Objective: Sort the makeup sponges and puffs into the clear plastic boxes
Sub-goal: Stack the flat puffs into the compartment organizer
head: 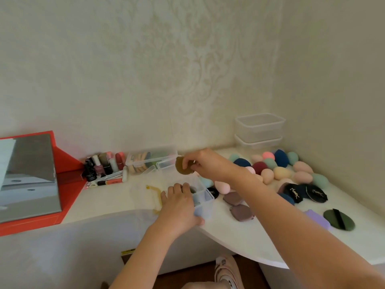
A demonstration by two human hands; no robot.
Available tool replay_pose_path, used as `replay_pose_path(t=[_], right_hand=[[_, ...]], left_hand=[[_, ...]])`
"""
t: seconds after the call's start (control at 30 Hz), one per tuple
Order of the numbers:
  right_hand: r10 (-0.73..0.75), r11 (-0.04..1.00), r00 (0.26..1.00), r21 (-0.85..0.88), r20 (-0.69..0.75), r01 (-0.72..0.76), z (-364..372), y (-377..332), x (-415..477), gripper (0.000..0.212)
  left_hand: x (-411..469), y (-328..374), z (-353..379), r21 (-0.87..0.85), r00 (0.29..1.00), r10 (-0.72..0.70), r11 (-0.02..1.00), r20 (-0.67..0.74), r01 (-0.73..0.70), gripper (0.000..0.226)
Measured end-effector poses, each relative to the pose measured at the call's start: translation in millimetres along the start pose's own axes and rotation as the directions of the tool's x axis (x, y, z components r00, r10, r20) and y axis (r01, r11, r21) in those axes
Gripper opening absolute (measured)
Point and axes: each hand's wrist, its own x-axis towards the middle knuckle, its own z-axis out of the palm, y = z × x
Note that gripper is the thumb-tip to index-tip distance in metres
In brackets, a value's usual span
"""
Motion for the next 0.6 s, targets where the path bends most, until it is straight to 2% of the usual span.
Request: replay_pose_path(t=[0.17,0.3,0.4,0.5,0.6], right_hand=[[0.029,0.994,0.991,-0.104,0.129,-0.016,8,-3,8,0.039],[0.026,0.955,0.987,-0.297,0.160,0.023,11,-7,16,0.019],[0.030,0.911,0.985,-0.410,0.169,0.042,19,-12,22,0.020],[0.050,0.897,0.982,-0.440,0.183,0.036,27,-15,23,0.025],[0.061,0.919,0.980,-0.394,0.188,0.018,30,-12,21,0.027]], left_hand=[[1,0,0,0.006,1.000,-0.003,1.000,0.001,0.003,0.084],[1,0,1,-0.005,1.000,0.000,1.000,-0.003,0.000,0.086],[1,0,2,-0.016,1.000,-0.004,1.000,-0.012,0.004,0.090],[1,-2,4,-0.049,0.999,-0.002,0.999,-0.033,0.000,0.091],[1,-3,3,-0.081,1.000,-0.008,0.997,-0.004,0.007,0.097]])
